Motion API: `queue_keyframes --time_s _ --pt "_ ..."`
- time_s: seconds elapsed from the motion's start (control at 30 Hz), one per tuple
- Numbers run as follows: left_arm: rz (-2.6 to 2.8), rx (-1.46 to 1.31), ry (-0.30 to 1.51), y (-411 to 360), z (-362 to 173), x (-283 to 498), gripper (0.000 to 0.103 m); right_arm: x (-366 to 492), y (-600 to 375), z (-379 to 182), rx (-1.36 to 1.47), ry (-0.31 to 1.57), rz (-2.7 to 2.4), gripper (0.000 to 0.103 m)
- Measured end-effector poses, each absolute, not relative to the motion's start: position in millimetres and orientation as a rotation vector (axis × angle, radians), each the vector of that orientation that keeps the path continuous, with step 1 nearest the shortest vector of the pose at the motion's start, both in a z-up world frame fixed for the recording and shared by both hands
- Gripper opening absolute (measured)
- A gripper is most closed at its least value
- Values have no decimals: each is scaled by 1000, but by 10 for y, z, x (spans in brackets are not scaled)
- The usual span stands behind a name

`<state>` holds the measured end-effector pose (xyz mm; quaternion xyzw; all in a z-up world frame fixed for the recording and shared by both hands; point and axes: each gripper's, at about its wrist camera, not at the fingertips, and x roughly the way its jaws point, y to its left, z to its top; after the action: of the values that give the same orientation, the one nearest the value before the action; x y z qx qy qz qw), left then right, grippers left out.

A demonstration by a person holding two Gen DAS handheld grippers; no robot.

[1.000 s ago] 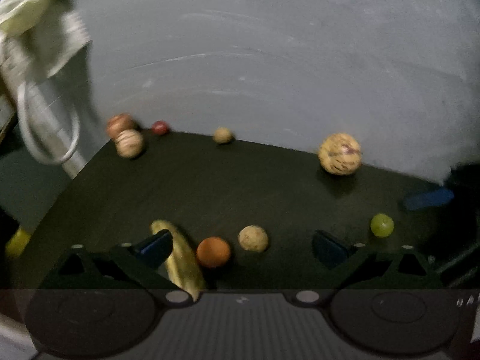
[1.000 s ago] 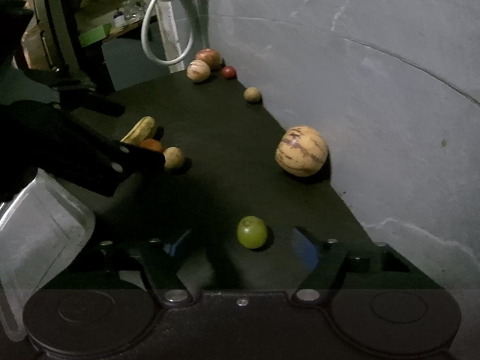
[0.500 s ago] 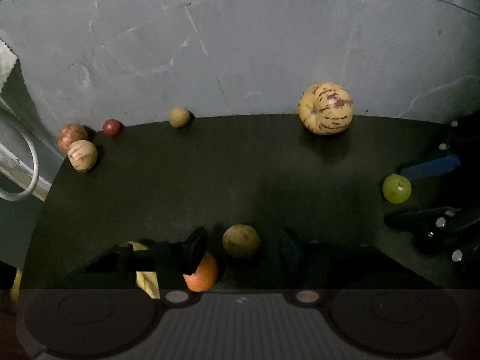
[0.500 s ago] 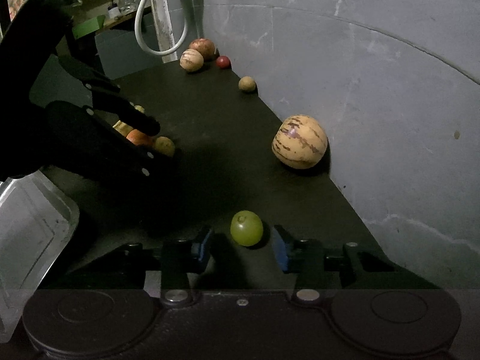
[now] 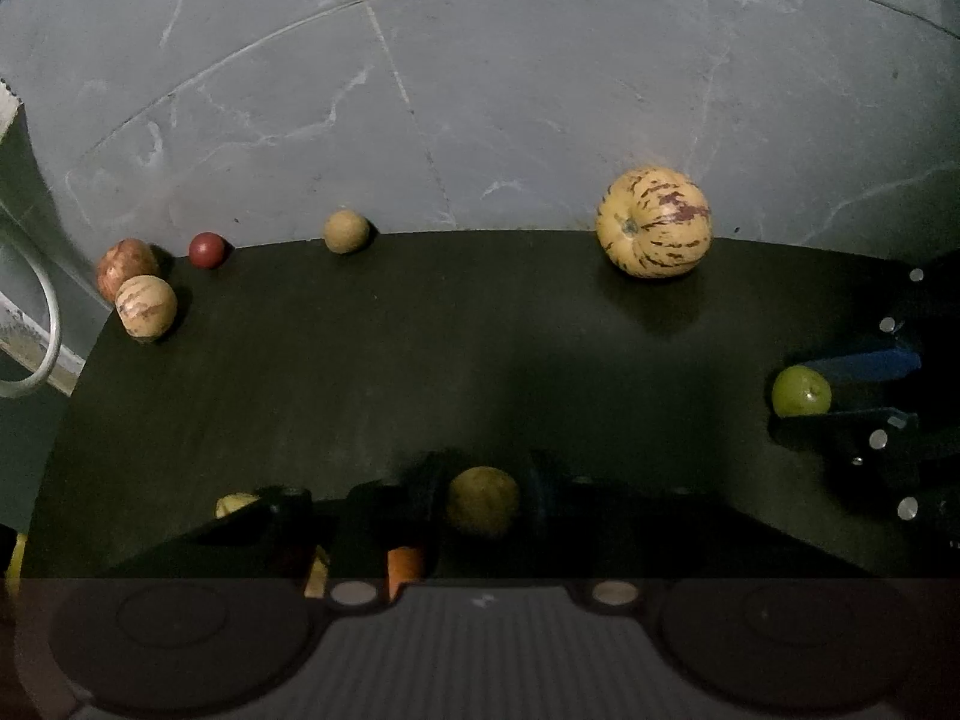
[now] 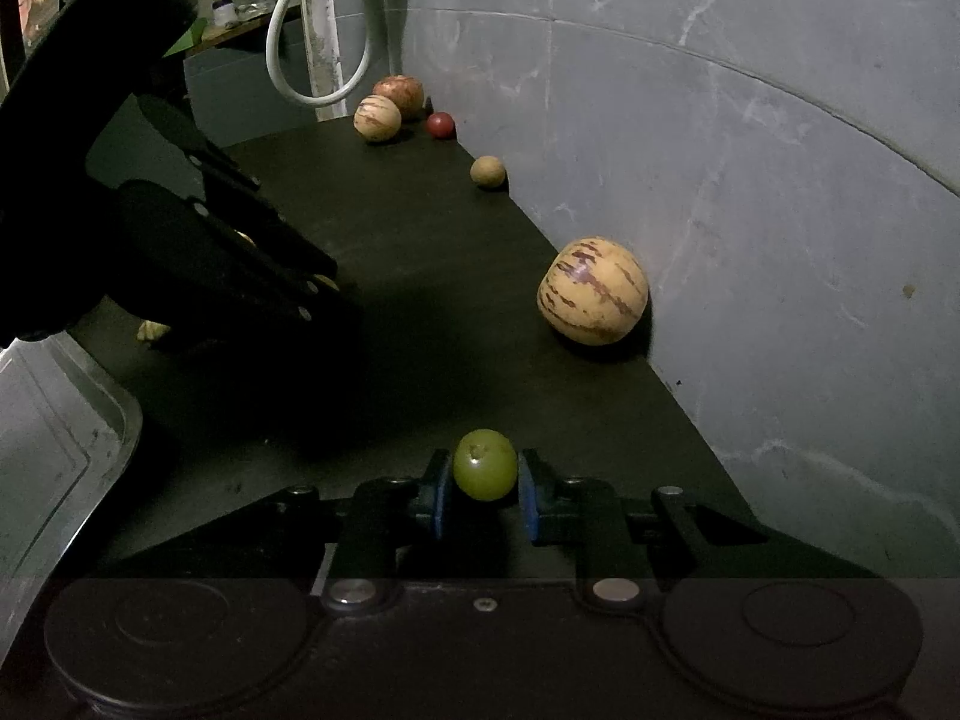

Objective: Organize fruits
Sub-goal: 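Close the left tool on the small tan round fruit while the right tool holds the grape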

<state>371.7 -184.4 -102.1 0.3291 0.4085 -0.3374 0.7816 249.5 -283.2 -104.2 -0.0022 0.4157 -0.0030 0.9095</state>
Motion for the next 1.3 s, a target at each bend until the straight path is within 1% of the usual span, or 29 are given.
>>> queue_keyframes --time_s 0.17,0.37,0.77,1.0,1.3 --pt "-707 667 902 -1808 -991 3711 29 2460 -2834 -992 9 850 -6 24" --pt "-684 513 947 -1682 -899 3688 29 2382 -2808 -885 16 836 -4 24" --pt "-647 347 928 -1380 -677 3517 29 2285 -2519 -592 7 801 69 24" --pt "-538 210 900 -826 -443 3398 29 2404 -2119 -345 -16 781 242 24" --pt "-300 51 872 233 -270 3126 29 2698 -1246 -389 -108 818 480 24"
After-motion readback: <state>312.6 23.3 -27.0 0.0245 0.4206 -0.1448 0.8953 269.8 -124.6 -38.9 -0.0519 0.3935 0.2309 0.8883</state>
